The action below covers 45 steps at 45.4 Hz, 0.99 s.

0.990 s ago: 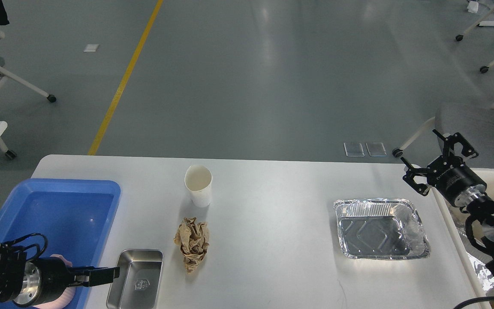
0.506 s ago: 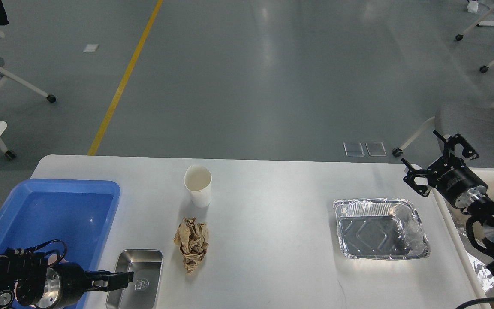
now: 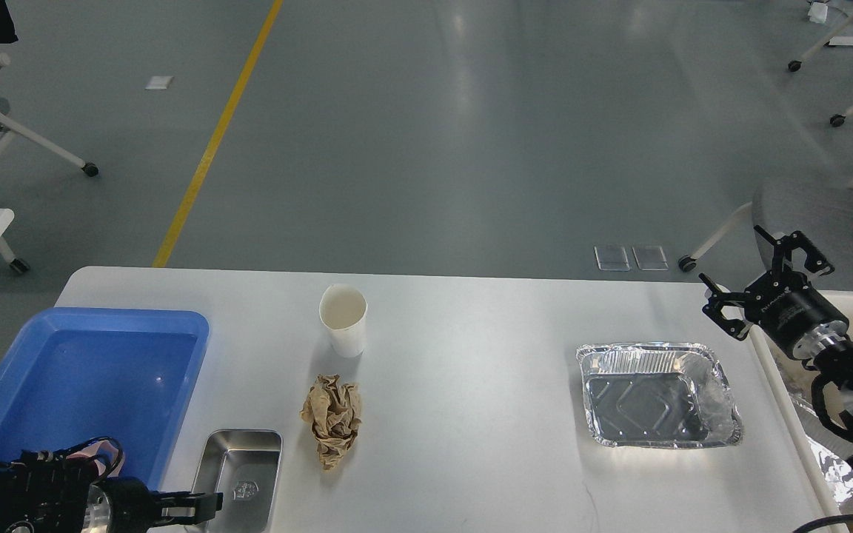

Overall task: Tidy desktop
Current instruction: 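Lower the left gripper to the small steel tray and grasp it, then lift the steel tray with the left gripper and place it in the blue bin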

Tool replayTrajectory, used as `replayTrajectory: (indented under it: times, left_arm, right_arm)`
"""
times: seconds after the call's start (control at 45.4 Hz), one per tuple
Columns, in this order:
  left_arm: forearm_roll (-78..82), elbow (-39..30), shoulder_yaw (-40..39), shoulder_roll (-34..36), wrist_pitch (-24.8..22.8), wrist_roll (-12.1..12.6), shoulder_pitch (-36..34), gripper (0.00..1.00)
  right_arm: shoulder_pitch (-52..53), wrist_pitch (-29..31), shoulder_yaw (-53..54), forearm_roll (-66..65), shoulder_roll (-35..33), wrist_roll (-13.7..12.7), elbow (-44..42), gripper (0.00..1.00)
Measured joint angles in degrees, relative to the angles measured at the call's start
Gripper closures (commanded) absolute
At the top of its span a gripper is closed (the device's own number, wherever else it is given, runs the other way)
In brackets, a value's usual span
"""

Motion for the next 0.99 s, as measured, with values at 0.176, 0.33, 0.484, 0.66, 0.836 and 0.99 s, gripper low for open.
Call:
replayTrajectory:
  times: [0.176,0.33,0.484,0.66,0.836,0.99]
  left_arm:
    - [0.0,-0.1,0.0,-0.3,-0.7,0.7,0.3,0.93]
    - [0.0,-0.2,0.0,-0.1,-1.4,0.9,0.3,1.00]
    - [0.1,-0.4,0.0,0.3,-2.2,0.8,0.3,1.00]
    - [0.2,-1.3,-0.1,1.3,-2.3,0.6,0.3,1.00]
    - [0.4,-6.8,-0.9,7.5,-2.7,-0.3,-0.5,1.00]
    - [0.4,-10.8,-4.5,13.9,-3.8,-1.6,-1.5,1.00]
  right_arm:
    - [0.0,0.0,0.0,0.0,-0.3,0.0,0.0,0.00]
    - [0.0,0.0,-0.1,0.0,-0.4,0.0,-0.1,0.00]
    - [-0.2,0.0,-0.2,-0.2,-0.4,0.0,-0.1,0.00]
    - [-0.2,0.0,-0.2,-0.8,-0.4,0.0,0.0,0.00]
    - [-0.2,0.0,-0.1,-0.9,-0.4,0.0,0.0,0.00]
    - [-0.2,0.0,-0.1,-0.9,-0.4,0.0,0.0,0.00]
